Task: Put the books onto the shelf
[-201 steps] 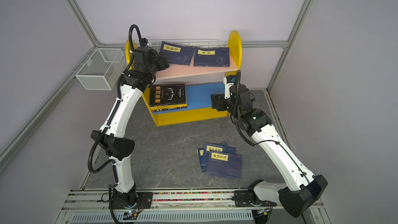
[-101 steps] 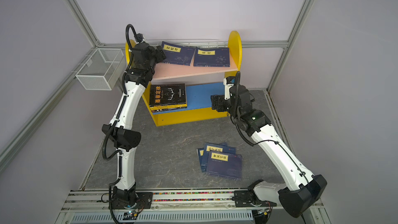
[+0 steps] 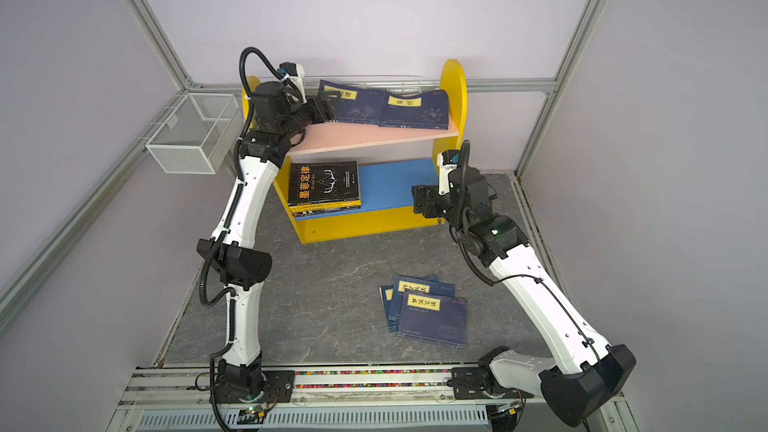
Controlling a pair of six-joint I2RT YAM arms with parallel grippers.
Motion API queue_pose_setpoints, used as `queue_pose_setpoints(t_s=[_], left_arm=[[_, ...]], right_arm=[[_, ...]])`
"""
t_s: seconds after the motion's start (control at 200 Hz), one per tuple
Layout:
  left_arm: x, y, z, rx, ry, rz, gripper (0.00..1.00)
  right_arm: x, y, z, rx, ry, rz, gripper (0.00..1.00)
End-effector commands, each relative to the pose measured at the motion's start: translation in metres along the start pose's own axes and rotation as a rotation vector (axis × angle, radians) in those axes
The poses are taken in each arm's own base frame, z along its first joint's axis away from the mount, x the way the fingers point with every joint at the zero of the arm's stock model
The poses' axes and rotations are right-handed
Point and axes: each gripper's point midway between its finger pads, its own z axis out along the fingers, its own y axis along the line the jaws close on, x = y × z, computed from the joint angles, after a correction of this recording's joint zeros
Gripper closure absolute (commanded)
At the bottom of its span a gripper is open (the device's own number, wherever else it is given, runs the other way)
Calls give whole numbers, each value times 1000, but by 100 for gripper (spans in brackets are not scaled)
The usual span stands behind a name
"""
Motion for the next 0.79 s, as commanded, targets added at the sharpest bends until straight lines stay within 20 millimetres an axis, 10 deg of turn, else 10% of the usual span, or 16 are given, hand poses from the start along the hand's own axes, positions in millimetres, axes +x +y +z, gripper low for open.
queue_pose_setpoints(t_s=[0.0,0.195,0.515,0.79], left_arm=[[99,-43,7,115,322,-75,25],[133,-85,-19,79,437,-29,26],[141,-84,-59,-59,474,-62,28],[65,-59,-77,-212,252,58,22]], right_arm=[[2,-6,-8,15,-7,-1,14],[-3,-8,-16,19,-29,-1,14],[-14,-9,-29,24,-61,-5,13],[-18,-7,-31,19,-64,-17,13]])
